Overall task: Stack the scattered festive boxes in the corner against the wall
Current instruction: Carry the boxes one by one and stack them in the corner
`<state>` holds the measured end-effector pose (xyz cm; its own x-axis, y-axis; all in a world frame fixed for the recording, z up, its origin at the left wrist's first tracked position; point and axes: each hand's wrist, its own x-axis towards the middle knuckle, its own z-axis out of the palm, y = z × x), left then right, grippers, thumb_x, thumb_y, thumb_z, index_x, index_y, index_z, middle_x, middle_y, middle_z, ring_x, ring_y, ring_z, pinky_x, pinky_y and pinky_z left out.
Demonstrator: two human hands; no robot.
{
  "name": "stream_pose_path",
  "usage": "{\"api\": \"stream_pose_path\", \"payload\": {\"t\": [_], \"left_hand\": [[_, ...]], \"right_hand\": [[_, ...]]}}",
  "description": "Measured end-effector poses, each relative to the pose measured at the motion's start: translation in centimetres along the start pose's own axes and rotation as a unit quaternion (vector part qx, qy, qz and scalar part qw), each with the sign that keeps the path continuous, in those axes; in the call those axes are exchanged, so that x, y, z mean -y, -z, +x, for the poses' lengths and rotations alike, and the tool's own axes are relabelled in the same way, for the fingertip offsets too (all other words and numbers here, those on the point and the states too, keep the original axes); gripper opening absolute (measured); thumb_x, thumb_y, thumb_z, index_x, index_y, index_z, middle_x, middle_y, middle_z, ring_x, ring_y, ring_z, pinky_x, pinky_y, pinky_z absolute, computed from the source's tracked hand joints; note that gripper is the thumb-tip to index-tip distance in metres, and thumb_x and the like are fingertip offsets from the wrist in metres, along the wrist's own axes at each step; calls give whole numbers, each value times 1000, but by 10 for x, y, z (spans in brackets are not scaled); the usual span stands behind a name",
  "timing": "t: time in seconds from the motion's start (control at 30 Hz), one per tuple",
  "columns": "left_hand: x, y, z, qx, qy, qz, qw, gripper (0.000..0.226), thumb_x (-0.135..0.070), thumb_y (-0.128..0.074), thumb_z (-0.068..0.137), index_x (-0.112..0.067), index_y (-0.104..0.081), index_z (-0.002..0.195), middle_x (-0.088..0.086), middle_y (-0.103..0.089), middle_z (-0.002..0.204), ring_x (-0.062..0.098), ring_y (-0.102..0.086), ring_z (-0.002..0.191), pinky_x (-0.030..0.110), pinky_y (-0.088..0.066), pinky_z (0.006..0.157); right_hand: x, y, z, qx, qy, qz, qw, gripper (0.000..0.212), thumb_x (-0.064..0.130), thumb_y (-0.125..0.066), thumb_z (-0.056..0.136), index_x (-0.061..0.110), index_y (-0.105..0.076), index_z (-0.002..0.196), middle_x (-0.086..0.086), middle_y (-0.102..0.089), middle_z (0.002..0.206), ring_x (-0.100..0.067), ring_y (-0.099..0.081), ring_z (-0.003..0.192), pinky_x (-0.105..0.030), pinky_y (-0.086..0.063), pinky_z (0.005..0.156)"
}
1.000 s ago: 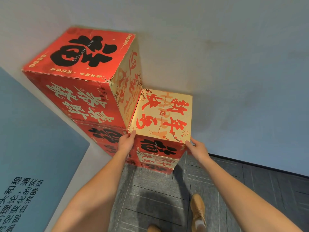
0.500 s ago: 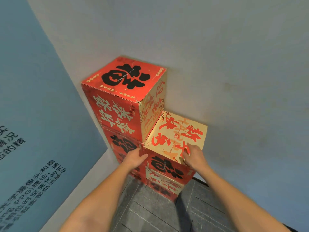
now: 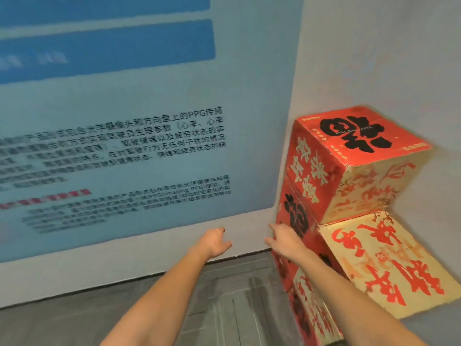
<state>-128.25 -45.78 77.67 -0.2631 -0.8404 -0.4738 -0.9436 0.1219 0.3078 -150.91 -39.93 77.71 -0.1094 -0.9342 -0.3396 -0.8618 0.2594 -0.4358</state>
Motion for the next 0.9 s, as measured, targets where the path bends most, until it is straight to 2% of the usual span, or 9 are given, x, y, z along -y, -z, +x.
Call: {"api": "stream_pose_path", "payload": {"t": [0.1, 0.2, 0.4, 0.53, 0.67, 0.9], "left_hand": [[79, 3, -54, -18, 78, -34, 996, 57, -39, -56, 96, -7, -44, 141, 17, -53, 142, 33, -50, 130, 36, -43, 103], [168, 2, -118, -46, 164, -79, 982, 54, -42, -57, 93, -9, -49, 135, 16, -55, 139, 33, -52, 128, 38, -45, 102], [338, -13, -278, -120, 300, -148, 935, 57, -44, -56, 94, -11, -48, 139, 14, -55, 141, 30, -51, 131, 37, -45, 104], [452, -42, -391, -140, 393, -208, 885, 54, -46, -55, 94, -10, -50, 134, 15, -57, 137, 32, -54, 127, 39, -47, 101], [551, -81, -514, -164, 481, -263, 820, 55, -45, -54, 94, -11, -49, 136, 13, -56, 139, 31, -53, 127, 39, -47, 101], [670, -151, -692, -205, 597, -331, 701, 56, -48, -55, 93, -14, -49, 137, 11, -55, 141, 30, -53, 127, 40, -46, 103]], "right_hand": [[74, -39, 5, 59, 74, -32, 995, 64, 37, -56, 97, 10, -36, 152, -15, -47, 150, -30, -43, 139, -34, -34, 113], [161, -87, -5, 115, 143, -74, 980, 62, 37, -55, 98, 10, -37, 151, -16, -46, 149, -31, -42, 139, -34, -34, 112], [351, -203, -61, 200, 306, -168, 915, 56, 36, -54, 98, 5, -46, 144, -18, -49, 147, -31, -44, 138, -34, -36, 112], [482, -296, -122, 236, 395, -218, 861, 58, 40, -54, 98, 8, -45, 146, -15, -51, 146, -30, -46, 136, -34, -39, 110], [601, -396, -203, 264, 482, -274, 789, 63, 44, -54, 97, 9, -42, 148, -15, -48, 148, -28, -44, 139, -32, -35, 111], [760, -532, -357, 308, 584, -317, 681, 63, 44, -54, 97, 9, -43, 148, -12, -47, 150, -26, -43, 139, -32, -34, 112]]}}
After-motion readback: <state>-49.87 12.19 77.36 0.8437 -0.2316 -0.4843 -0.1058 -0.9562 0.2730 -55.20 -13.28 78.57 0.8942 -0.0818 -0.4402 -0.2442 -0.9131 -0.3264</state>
